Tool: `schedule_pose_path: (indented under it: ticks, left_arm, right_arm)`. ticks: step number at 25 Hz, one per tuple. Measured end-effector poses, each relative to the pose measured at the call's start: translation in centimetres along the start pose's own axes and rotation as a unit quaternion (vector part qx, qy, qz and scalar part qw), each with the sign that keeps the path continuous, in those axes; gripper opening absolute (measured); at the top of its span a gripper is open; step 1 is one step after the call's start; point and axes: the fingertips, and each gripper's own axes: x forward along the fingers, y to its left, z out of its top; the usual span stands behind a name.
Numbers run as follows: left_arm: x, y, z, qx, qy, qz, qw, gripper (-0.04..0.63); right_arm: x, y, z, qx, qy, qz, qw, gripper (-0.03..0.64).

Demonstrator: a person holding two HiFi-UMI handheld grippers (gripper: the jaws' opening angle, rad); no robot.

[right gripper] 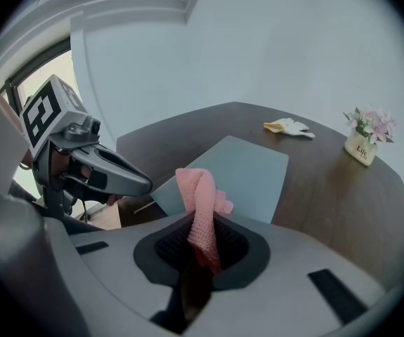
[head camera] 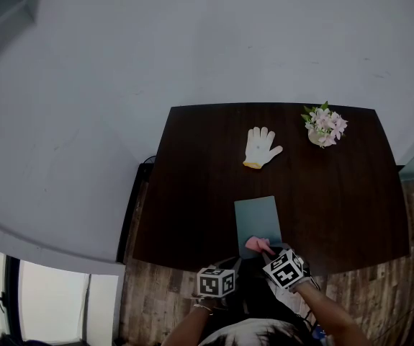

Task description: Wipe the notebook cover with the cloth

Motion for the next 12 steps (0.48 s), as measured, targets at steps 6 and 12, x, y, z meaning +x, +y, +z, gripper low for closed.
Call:
schedule_pose_path:
  ticks: [6,12]
  left_arm:
    - [0.3,-0.3,0.2,-0.001,-0.007,0.007,1.0000,0.018]
    - [0.2,-0.2,0.8,-0.009,-0.025,0.025,0.9993,0.018]
  right_arm:
    - [-0.8,-1.6,-1.3,0.008,-0.004,-0.014,1.000,0.046]
    - [-1.9,-2.9,-2.4,0.055,-0.008,-0.024,0.998,0.046]
